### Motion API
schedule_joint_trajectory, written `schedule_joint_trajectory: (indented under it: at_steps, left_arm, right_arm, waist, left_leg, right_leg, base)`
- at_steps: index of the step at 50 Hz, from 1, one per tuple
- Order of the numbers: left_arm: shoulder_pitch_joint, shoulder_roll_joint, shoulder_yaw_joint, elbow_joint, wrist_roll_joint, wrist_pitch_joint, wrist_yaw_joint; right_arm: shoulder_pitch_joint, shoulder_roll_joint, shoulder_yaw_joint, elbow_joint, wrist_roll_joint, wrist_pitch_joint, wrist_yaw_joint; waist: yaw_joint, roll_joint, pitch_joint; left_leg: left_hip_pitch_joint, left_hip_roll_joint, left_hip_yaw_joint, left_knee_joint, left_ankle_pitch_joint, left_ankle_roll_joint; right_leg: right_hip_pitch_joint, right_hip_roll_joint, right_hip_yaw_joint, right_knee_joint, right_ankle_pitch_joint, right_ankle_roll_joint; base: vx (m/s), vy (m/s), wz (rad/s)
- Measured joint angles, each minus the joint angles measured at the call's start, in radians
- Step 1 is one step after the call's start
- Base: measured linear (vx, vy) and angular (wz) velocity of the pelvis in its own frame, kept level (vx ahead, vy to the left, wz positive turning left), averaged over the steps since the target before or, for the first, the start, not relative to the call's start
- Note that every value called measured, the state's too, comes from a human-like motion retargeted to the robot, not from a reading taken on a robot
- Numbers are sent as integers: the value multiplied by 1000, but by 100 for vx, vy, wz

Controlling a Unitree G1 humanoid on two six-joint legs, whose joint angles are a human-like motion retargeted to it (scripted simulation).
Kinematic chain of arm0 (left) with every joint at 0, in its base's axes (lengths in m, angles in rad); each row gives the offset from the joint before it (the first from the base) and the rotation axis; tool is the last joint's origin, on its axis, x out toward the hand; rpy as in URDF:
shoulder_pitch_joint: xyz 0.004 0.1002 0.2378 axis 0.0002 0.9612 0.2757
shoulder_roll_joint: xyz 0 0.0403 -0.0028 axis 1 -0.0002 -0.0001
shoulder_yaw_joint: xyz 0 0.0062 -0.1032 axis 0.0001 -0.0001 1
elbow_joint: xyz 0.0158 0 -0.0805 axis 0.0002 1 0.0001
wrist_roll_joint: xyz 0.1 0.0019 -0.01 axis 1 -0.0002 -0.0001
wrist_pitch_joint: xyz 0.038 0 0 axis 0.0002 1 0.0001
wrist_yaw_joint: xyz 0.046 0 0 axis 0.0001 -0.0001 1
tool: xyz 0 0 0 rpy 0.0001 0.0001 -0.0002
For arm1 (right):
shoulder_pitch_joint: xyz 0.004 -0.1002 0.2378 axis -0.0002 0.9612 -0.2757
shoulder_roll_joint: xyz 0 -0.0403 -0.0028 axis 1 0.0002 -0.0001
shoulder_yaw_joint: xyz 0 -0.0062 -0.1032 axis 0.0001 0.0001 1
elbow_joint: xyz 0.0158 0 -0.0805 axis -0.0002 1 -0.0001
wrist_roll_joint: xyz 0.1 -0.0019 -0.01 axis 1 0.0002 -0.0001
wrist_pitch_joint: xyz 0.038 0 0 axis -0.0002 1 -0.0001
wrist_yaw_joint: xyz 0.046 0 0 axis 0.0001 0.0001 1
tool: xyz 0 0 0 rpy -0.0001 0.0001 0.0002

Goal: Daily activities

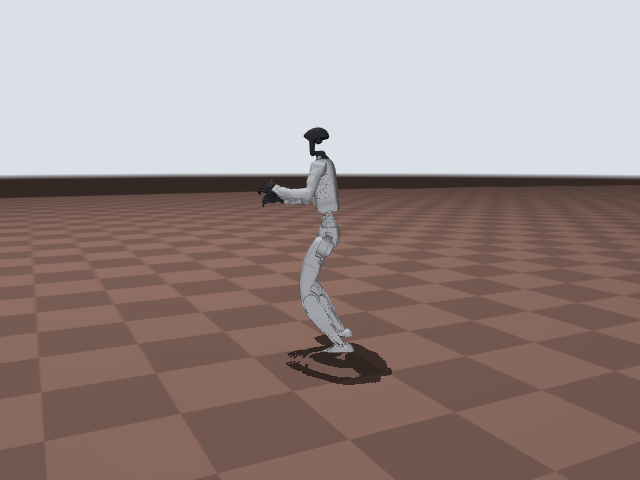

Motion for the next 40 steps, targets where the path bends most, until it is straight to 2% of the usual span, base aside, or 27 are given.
schedule_joint_trajectory:
  at_steps: [5, 10, 15, 19, 25, 30, 35, 40]
  left_arm:
    - [14, -23, 79, 21, 102, 9, 61]
    - [20, -41, 149, 26, 205, 25, 128]
    - [24, -54, 227, 9, 310, 31, 244]
    - [131, -75, 204, 123, 348, 45, 256]
    - [312, -132, 2, 602, 357, 95, 43]
    - [380, -175, -55, 824, 369, 106, -43]
    - [408, -166, -45, 790, 397, 90, -27]
    - [389, -114, -29, 577, 448, 58, 50]
  right_arm:
    - [63, 90, 31, 236, -94, 44, 43]
    - [44, 130, 121, 436, -208, 75, 156]
    - [31, 131, 218, 502, -258, 80, 284]
    - [62, 74, 206, 299, -97, 73, 359]
    - [104, -48, 30, -295, 261, 81, 381]
    - [103, -104, -80, -522, 325, 76, 351]
    - [131, -156, -114, -558, 242, 43, 301]
    - [153, -213, -102, -388, 60, -1, 194]
  waist:
    - [-8, 18, 10]
    - [2, 13, 19]
    - [22, -7, 28]
    - [13, -23, 34]
    - [-43, -27, 28]
    - [-54, -13, 25]
    - [-48, 13, 24]
    - [-42, 36, 25]
  left_leg:
    - [10, 21, 8, 32, -10, 0]
    - [24, 33, 13, 50, -15, 0]
    - [33, 35, 8, 59, -13, 0]
    - [42, 33, 1, 42, -12, 1]
    - [42, 40, -2, 4, 0, 15]
    - [37, 46, 0, -16, 11, 24]
    - [35, 34, 4, -59, 33, 21]
    - [39, 12, 17, -119, 68, 8]
  right_leg:
    - [17, 20, 7, -1, -15, -10]
    - [31, 31, 16, -1, -30, -18]
    - [40, 36, 17, 6, -37, -22]
    - [42, 38, 14, 2, -34, -18]
    - [25, 60, 21, -24, -6, -12]
    - [21, 72, 23, -57, 12, -10]
    - [15, 61, 17, -90, 22, -3]
    - [6, 37, 14, -120, 33, 13]
  base:
    - [-1, -2, -12]
    - [0, -1, -4]
    - [0, 0, 0]
    - [0, 0, 0]
    - [1, 0, -13]
    - [0, 0, -4]
    - [0, 0, 0]
    - [0, 0, 0]
